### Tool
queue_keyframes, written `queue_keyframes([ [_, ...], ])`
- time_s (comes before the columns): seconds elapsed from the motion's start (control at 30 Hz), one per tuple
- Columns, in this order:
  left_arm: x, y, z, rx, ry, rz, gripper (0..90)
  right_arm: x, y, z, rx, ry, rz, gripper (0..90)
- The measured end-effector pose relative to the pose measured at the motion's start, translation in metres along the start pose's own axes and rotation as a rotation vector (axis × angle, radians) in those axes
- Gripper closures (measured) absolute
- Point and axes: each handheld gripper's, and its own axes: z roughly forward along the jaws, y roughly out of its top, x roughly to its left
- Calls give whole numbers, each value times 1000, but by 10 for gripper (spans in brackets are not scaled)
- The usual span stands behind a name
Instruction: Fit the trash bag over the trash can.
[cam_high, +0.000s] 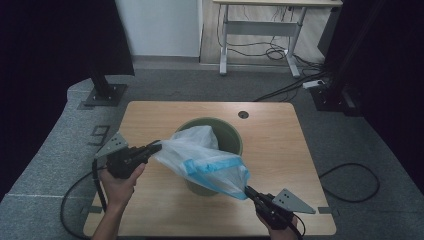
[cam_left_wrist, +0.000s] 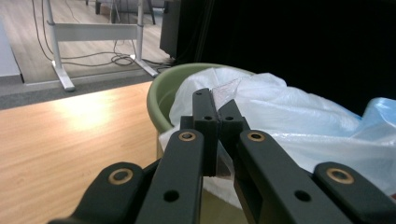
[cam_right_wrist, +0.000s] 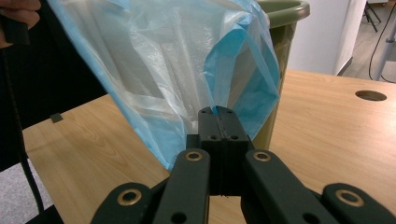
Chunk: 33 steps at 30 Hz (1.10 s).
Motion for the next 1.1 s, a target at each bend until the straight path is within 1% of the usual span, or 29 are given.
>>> queue_keyframes([
  [0.03, 0, -5, -1, 4, -2, -3, 896, 1, -2, -1, -2, 2, -1, 889],
  [0.2, 2, -17, -5, 16, -6, -15, 896, 1, -2, -1, 3, 4, -1, 888],
  [0.3, 4, -25, -4, 26, -4, -27, 895, 1, -4, 1, 12, 10, -3, 888],
  [0.57, 8, -34, 4, 53, 3, -32, 890, -6, -13, 10, 39, 9, 25, 888],
  [0.63, 12, -40, 6, 64, 7, -45, 889, -8, -17, 14, 52, 5, 28, 888],
  [0.73, 15, -46, 8, 75, 13, -54, 887, -10, -19, 18, 61, 1, 32, 888],
  [0.93, 19, -53, 12, 94, 17, -66, 887, -11, -23, 27, 82, -4, 23, 888],
  [1.1, 19, -56, 14, 100, 15, -68, 889, -11, -31, 32, 100, -2, 32, 889],
])
